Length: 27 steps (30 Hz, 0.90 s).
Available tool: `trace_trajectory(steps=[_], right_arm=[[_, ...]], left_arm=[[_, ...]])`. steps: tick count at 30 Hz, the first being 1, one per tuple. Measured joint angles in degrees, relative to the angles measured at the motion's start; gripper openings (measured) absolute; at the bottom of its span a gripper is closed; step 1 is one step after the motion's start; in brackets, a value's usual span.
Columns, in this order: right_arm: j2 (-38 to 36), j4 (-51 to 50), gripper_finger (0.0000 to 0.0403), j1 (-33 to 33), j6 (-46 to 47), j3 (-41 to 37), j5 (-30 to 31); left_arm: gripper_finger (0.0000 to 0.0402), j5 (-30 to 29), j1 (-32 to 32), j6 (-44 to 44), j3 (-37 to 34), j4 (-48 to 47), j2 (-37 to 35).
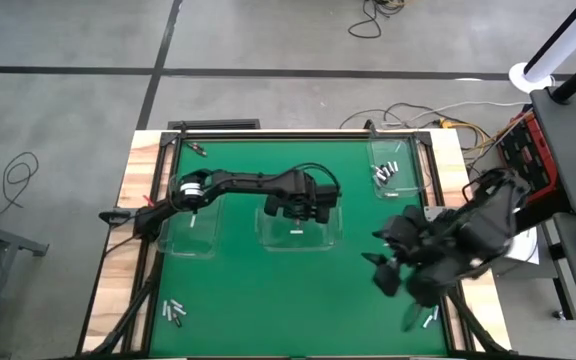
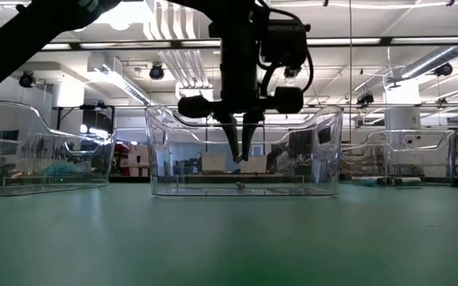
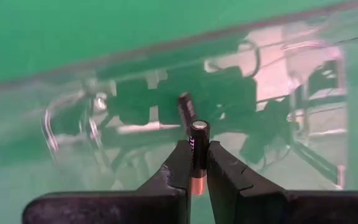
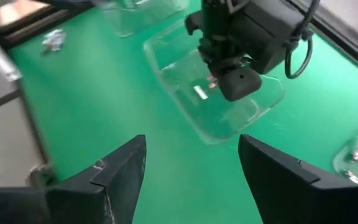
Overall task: Sort batteries
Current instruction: Put the black battery into the bottom right transparent bin
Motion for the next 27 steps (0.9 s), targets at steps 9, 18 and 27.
trace_trajectory(steps=[9, 18, 27], right_arm=[[-7.06, 0.14, 0.0248, 14.44, -0.29, -0.04, 1.84], [-6.26, 0.17, 0.0255, 21.65, 0.79, -0.67, 6.72], [-5.03, 0.18, 0.0263, 21.62, 2.15, -3.47, 6.42]], left_arm=[[0.0013, 2.6, 0.64, -10.03, -7.14, 5.1, -0.03], [0.0028, 4.66, 0.49, -11.88, -10.84, 5.87, -0.22], [0.0118, 2.72, 0.45, -3.65, -6.46, 4.44, 0.02]])
